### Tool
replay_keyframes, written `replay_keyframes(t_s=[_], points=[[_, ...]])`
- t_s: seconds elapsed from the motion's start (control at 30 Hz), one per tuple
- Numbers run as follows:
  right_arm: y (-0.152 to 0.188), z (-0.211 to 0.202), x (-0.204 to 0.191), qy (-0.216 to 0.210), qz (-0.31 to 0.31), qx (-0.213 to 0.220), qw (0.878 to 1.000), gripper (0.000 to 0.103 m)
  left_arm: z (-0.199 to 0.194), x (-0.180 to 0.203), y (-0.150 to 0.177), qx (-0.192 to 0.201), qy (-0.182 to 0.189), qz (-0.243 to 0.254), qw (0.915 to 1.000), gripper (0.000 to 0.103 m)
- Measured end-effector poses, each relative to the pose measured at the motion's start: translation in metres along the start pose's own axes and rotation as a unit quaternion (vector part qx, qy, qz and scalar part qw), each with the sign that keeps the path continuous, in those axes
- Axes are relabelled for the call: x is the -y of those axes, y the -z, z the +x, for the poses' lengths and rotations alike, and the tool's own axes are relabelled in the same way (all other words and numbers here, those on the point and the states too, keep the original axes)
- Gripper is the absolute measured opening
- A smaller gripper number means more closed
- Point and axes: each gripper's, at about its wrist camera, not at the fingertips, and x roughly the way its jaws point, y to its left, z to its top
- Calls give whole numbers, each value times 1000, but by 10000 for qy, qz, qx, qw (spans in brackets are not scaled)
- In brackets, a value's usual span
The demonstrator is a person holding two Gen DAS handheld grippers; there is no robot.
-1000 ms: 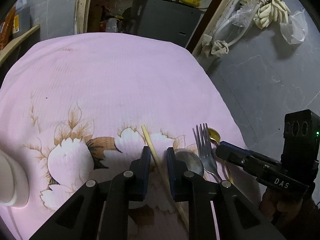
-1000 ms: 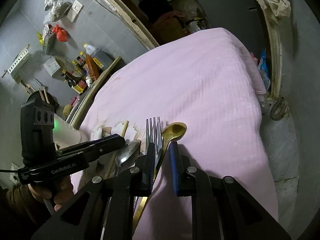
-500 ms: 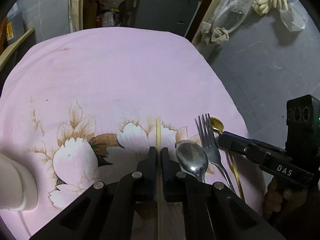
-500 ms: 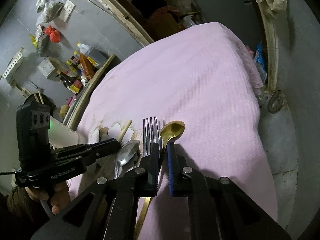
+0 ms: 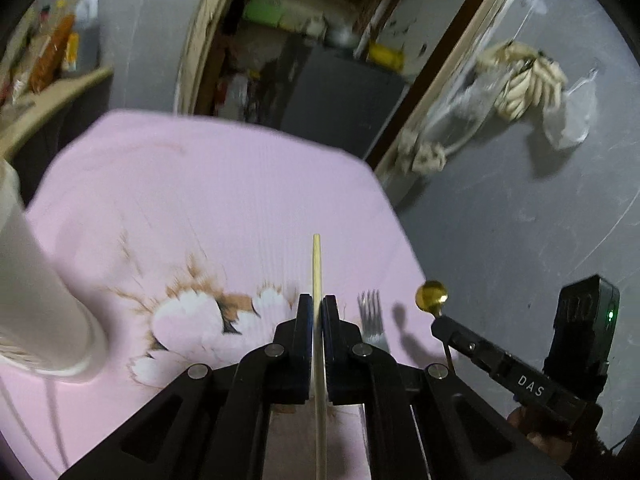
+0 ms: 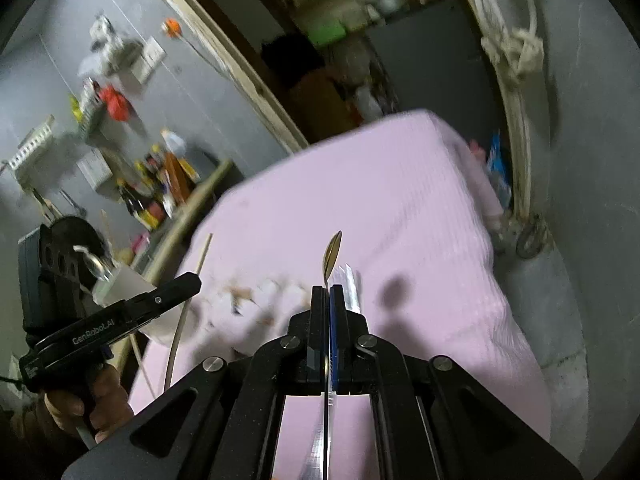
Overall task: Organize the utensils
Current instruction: 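Carry the chopstick in the left tool while the right tool carries the gold spoon to the holder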
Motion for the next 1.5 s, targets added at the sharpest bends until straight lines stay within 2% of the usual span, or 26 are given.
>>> replay_keyframes(t_s=[0.17, 0.33, 0.47, 0.77, 1.07, 1.3, 1.5], points=[[-8, -24, -34, -220, -193, 595, 9978, 2, -46, 3, -14, 640, -26, 162, 9978, 5], [-22, -42, -91, -209, -733, 1161, 9903, 2, -86, -7, -33, 1002, -11, 241, 9947, 5], [-36, -54, -130, -276, -924, 1564, 9830, 2, -116, -19, -53, 1311, -6, 270, 9910, 5], [-67, -43, -214, -950, -815, 2432, 9619, 2, -168, -72, -102, 1940, 192, 29, 9808, 5], [-59, 10, -270, -1388, -579, 2737, 9500, 2, -199, -156, -127, 2636, -111, -526, 9631, 5], [-42, 55, -279, -1380, -439, 2508, 9572, 2, -191, -212, -121, 2819, -211, -1221, 9514, 5], [-31, 74, -276, -1230, -485, 2387, 9620, 2, -175, -227, -117, 2991, -457, -1290, 9444, 5]])
